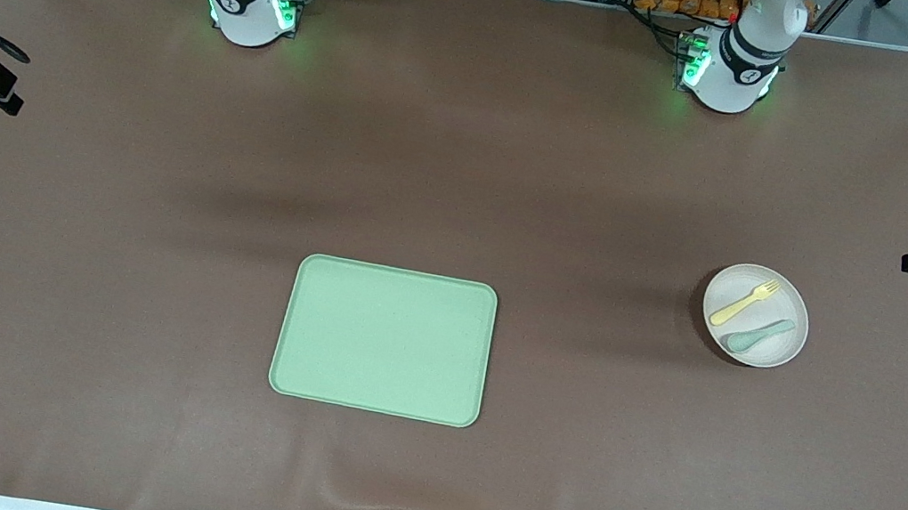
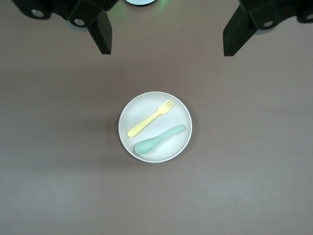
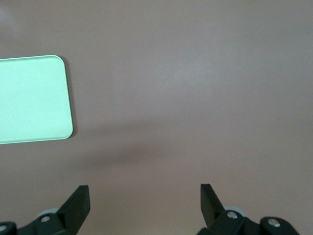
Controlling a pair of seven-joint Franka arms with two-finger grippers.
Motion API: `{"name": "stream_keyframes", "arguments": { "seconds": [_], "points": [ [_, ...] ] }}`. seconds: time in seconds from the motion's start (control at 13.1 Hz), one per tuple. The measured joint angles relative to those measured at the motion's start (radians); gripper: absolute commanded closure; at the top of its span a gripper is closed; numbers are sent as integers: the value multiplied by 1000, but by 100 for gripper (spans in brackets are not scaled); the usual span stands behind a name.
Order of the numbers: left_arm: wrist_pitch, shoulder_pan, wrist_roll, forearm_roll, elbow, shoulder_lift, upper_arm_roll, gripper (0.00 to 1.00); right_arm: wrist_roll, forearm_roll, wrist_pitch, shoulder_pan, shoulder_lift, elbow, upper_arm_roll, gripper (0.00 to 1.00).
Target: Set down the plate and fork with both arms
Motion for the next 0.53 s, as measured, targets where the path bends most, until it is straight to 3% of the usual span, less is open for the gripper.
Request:
{"name": "stream_keyframes", "arguments": {
  "seconds": [0.23,0.53],
  "points": [
    [142,7,34,0,-129,17,0,0,0,0,-1,0,1,0,0,0],
    [428,47,132,0,-355,27,0,0,0,0,-1,0,6,0,0,0]
  ]
}}
